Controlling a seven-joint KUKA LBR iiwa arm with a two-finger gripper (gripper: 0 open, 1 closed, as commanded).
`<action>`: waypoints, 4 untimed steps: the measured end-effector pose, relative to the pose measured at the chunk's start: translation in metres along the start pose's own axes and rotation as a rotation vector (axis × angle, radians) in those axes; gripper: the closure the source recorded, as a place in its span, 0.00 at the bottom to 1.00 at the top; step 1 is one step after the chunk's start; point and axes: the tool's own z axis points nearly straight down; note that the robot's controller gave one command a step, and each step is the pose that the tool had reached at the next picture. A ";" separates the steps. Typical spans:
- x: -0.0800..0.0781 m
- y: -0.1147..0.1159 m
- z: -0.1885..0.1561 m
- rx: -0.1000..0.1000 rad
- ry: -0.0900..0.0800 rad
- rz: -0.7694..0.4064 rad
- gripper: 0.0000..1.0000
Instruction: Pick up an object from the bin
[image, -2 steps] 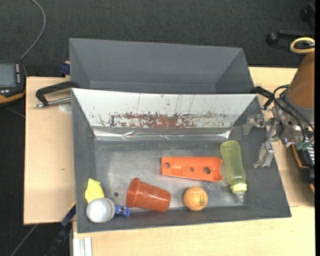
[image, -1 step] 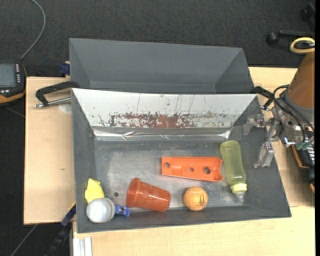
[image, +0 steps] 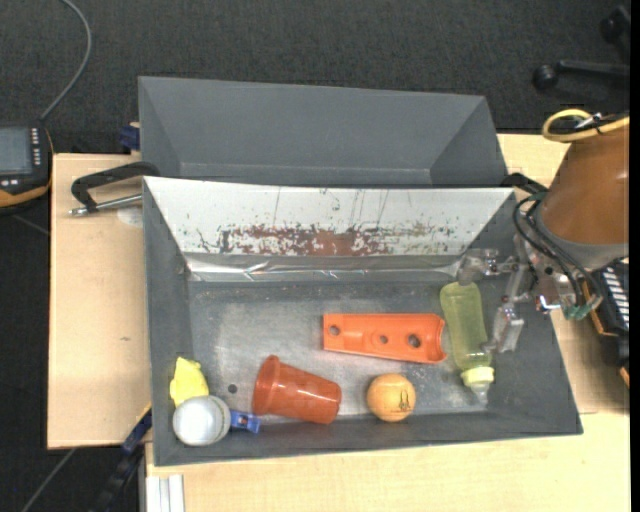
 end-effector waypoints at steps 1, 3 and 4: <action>-0.014 0.025 0.073 -0.001 -0.001 -0.017 0.00; -0.033 0.036 0.100 -0.001 -0.008 -0.176 0.00; -0.037 0.078 0.099 -0.004 -0.002 -0.255 1.00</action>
Offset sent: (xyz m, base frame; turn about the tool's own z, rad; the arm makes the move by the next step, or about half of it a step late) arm 0.0293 0.0348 -0.1017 -0.1724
